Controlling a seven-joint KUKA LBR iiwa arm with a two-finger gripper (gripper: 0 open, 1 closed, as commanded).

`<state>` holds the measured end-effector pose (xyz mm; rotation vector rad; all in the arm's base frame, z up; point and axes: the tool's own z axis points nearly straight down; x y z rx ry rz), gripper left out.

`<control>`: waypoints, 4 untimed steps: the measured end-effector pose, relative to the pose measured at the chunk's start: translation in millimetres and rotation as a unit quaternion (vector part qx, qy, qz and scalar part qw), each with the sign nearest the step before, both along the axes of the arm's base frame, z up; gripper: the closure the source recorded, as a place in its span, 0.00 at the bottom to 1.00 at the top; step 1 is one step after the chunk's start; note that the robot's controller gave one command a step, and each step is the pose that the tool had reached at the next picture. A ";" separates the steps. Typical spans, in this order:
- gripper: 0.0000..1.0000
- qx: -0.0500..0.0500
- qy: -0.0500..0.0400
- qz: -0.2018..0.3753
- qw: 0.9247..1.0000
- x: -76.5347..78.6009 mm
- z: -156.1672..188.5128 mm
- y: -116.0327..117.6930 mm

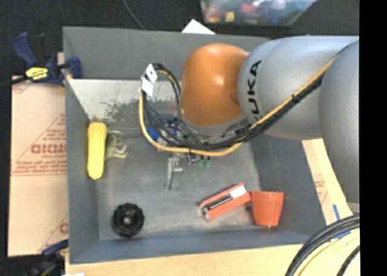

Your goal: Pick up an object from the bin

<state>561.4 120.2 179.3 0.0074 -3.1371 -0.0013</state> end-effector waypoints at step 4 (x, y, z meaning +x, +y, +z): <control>0.00 0.001 0.000 0.347 0.938 -82.4 -80.4 99.9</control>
Offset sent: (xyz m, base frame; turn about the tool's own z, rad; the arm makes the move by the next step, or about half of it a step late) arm -0.0833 0.0842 -0.1093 -0.3781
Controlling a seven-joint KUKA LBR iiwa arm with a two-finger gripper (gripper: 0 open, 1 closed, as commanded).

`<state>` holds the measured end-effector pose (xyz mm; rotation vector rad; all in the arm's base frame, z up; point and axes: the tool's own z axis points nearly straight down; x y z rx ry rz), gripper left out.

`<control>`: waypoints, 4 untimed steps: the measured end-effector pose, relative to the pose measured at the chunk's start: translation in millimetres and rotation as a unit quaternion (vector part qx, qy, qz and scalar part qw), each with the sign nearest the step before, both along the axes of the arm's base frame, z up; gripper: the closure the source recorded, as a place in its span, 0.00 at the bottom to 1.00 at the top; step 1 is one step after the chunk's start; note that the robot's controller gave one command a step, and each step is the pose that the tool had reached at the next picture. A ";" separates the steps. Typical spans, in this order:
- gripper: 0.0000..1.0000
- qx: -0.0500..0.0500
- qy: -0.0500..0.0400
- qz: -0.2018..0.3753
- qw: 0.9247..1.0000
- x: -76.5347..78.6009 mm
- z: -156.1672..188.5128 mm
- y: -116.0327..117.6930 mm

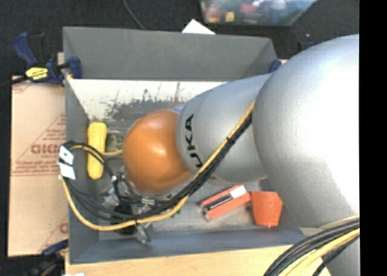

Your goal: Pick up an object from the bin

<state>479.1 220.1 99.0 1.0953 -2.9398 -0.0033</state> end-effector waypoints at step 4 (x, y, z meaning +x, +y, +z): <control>1.00 0.003 -0.004 0.255 0.967 10.7 -4.5 7.6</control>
Offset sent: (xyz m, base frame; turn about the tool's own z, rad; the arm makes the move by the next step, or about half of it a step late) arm 0.0110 0.0082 -0.0290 -0.5216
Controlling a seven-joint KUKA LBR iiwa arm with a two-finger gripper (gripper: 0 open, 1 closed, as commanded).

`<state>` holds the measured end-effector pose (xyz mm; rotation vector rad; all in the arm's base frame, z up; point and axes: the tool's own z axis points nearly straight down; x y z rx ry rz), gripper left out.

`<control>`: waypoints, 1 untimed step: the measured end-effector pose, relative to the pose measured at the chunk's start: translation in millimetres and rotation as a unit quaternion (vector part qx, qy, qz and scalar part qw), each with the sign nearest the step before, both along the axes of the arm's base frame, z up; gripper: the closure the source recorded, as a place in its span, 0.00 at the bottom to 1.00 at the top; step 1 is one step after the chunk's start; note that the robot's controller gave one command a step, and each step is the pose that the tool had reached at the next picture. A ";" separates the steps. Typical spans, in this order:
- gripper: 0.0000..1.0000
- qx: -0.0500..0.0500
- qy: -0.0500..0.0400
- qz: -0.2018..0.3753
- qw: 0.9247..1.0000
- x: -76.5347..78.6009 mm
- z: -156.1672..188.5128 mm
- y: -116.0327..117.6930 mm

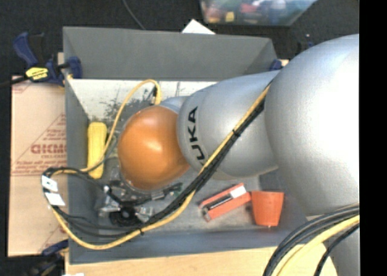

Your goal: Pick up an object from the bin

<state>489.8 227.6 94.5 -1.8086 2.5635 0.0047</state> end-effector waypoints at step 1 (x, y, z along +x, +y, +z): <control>1.00 0.001 -0.003 -0.001 1.000 1.8 27.8 0.3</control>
Offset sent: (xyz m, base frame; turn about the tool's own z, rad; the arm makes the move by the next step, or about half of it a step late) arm 0.0014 0.0001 0.0276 0.0009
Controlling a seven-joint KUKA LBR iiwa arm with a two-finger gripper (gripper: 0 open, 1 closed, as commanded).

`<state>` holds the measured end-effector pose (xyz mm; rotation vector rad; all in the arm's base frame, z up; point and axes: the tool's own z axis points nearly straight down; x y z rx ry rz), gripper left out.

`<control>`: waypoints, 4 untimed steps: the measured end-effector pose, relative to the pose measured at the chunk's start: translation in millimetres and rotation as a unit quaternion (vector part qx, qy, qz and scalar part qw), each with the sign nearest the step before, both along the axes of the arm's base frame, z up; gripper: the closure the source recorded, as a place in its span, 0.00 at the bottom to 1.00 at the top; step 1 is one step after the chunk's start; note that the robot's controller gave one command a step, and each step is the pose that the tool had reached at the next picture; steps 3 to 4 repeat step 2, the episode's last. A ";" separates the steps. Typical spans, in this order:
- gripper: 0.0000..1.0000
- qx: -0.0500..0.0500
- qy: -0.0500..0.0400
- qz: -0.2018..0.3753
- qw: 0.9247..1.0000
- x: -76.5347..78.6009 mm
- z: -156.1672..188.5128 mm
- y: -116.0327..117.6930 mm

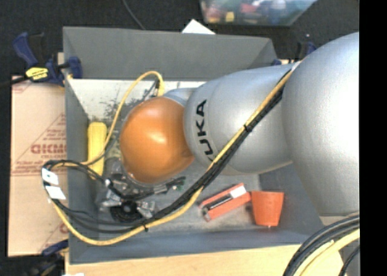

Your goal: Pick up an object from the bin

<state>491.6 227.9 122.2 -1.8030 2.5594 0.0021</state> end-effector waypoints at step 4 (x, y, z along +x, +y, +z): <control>1.00 -0.001 0.004 -0.001 1.000 -1.5 29.1 -0.7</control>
Offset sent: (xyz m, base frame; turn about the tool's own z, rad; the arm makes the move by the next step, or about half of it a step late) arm 0.0000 0.0001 0.0740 0.0007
